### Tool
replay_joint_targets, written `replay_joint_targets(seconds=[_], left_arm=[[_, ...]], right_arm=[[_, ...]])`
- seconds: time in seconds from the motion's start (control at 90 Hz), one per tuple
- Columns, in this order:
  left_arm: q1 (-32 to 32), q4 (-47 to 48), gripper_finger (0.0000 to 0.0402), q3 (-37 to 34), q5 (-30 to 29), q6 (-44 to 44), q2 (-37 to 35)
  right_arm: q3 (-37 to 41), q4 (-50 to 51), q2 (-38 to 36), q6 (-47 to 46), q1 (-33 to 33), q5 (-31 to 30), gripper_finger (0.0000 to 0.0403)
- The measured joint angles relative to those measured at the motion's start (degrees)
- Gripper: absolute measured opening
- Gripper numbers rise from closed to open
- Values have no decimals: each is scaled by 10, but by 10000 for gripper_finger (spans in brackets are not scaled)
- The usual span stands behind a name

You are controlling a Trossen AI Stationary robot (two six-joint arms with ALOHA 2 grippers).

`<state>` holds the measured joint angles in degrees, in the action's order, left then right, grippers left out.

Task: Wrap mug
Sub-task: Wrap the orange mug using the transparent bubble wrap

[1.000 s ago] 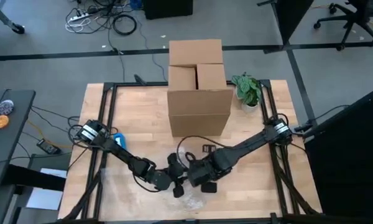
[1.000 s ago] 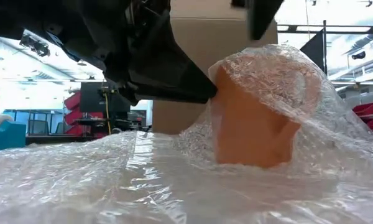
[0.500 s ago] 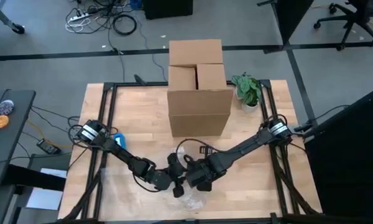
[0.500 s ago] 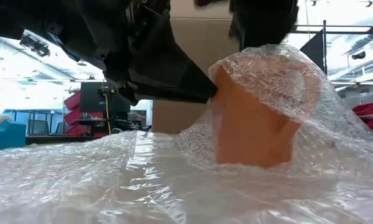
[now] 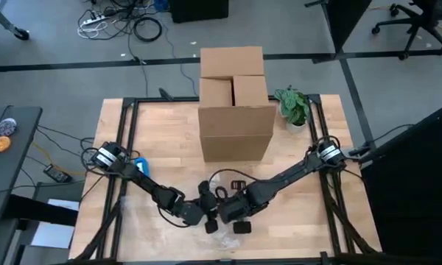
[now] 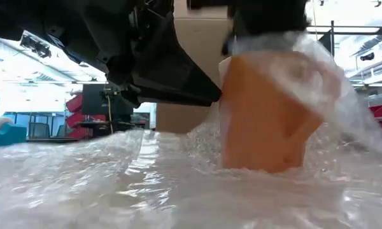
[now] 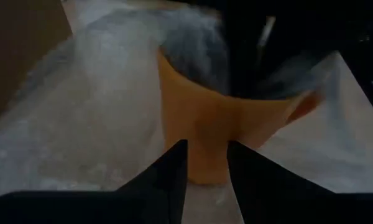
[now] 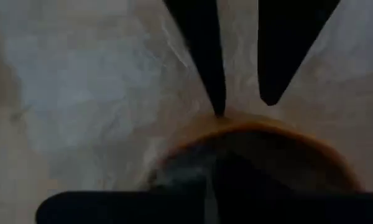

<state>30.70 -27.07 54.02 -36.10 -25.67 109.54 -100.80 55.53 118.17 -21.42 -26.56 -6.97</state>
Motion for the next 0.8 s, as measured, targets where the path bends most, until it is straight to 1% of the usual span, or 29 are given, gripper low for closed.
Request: replay_joint_targets(seconds=[0.078,0.156,0.222,0.311,0.389,0.478,0.578,0.622,0.678,0.8], left_arm=[[0,0,99,0,-1,0,0],[0,3,99,0,-1,0,0],[0,10,99,0,-1,-1,0],[0,15,99,0,-1,-1,0],[0,18,99,0,-1,-1,0],[0,18,99,0,-3,0,0],[0,23,99,0,-5,10,0],[0,28,99,0,-5,11,0],[1,40,99,0,-5,13,0],[1,57,99,0,-5,22,0]], right_arm=[[-54,78,0,5,-10,-22,2],[-107,149,-1,-22,-22,-57,11],[-143,208,-1,-74,-32,-73,25],[-167,241,-3,-171,-41,-73,53],[-166,244,-3,-268,-45,-67,87],[-146,236,-3,-405,-42,-57,132],[-124,253,-2,-499,-28,-62,182],[-114,264,-2,-529,-20,-68,203],[-102,272,-2,-545,-9,-71,226],[-73,250,-2,-527,18,-67,259]])
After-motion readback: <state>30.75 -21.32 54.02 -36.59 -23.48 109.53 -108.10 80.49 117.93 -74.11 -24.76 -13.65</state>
